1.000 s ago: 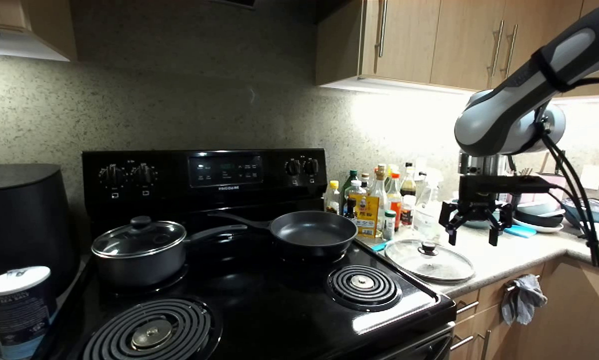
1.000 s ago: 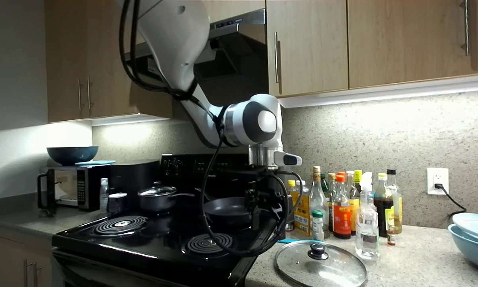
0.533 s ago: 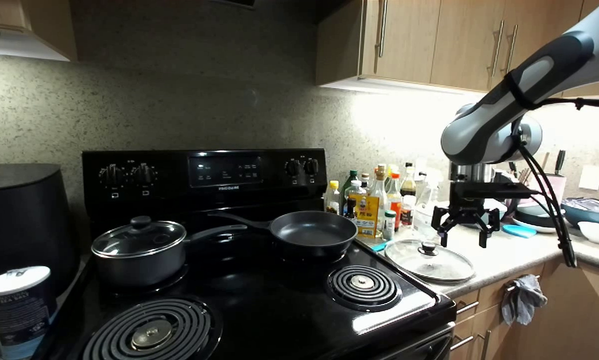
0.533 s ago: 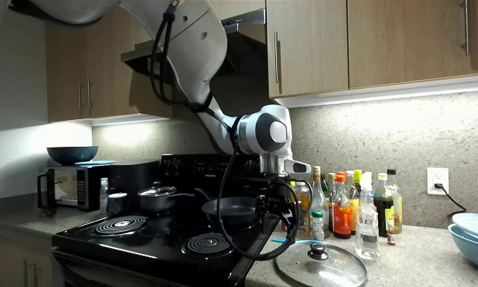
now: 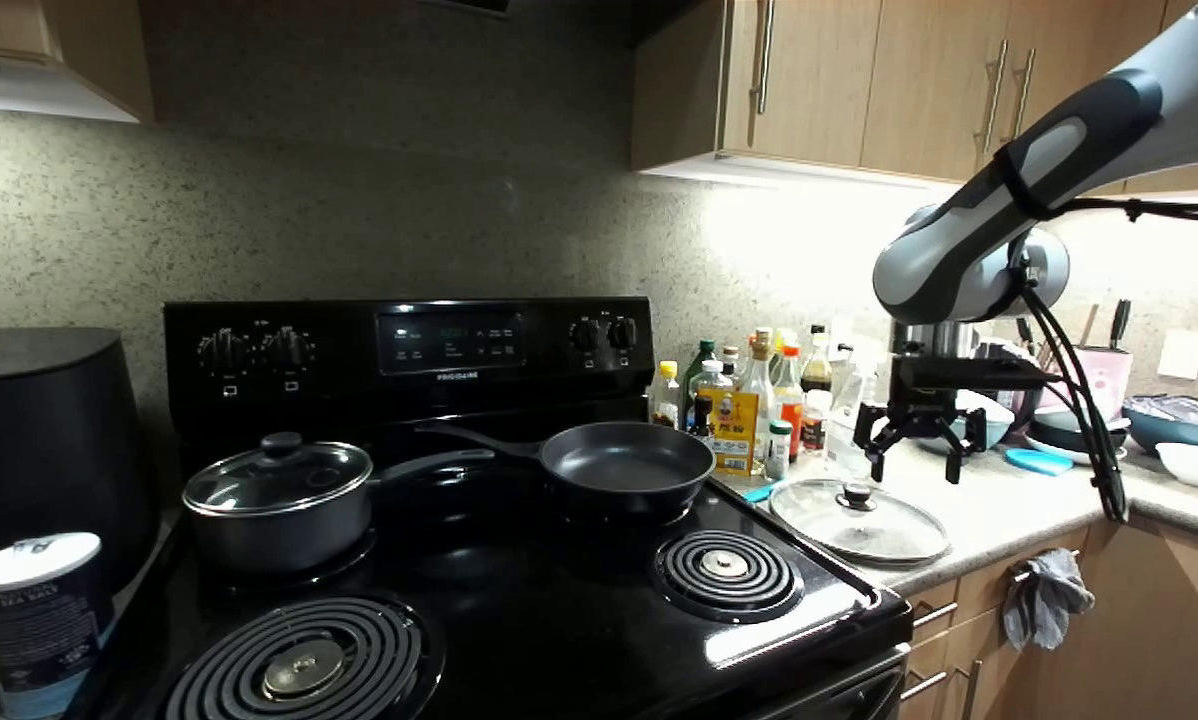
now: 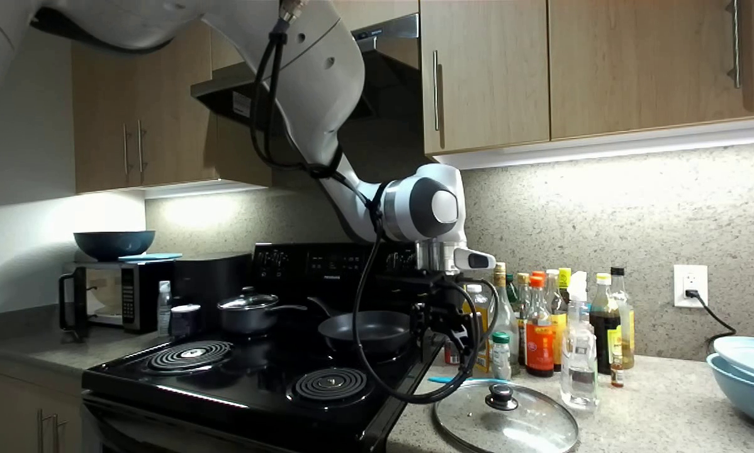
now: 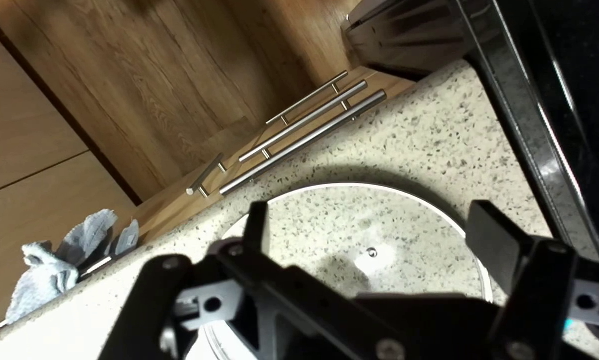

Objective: Pick up the glass lid from the countertop and put it on the black pan on the stove.

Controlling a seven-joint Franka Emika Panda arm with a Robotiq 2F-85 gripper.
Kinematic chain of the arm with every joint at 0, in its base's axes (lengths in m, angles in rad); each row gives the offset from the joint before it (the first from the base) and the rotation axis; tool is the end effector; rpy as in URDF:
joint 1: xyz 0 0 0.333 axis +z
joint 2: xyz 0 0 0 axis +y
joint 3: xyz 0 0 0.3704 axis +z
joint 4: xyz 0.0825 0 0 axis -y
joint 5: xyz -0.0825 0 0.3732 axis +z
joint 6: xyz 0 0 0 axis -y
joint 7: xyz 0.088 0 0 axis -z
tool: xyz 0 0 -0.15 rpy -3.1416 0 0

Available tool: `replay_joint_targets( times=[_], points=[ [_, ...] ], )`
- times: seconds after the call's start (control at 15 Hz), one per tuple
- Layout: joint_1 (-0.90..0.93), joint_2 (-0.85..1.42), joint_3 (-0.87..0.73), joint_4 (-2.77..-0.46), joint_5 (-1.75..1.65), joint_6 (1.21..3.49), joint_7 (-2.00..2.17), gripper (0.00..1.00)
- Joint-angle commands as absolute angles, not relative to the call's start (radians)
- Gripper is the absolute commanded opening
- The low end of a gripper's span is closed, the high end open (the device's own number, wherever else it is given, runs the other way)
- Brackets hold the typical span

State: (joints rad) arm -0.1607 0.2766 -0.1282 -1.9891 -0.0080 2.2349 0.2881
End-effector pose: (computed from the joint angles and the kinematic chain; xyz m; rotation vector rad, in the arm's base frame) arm 0.5791 -0.1694 0.3399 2.9760 -0.8681 -0.0444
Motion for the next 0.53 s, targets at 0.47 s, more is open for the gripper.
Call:
replay_joint_targets(
  times=[0.47],
  points=[
    [-0.129,0.459,-0.156,-1.769,-0.004,2.212,0.304,1.00]
  ],
)
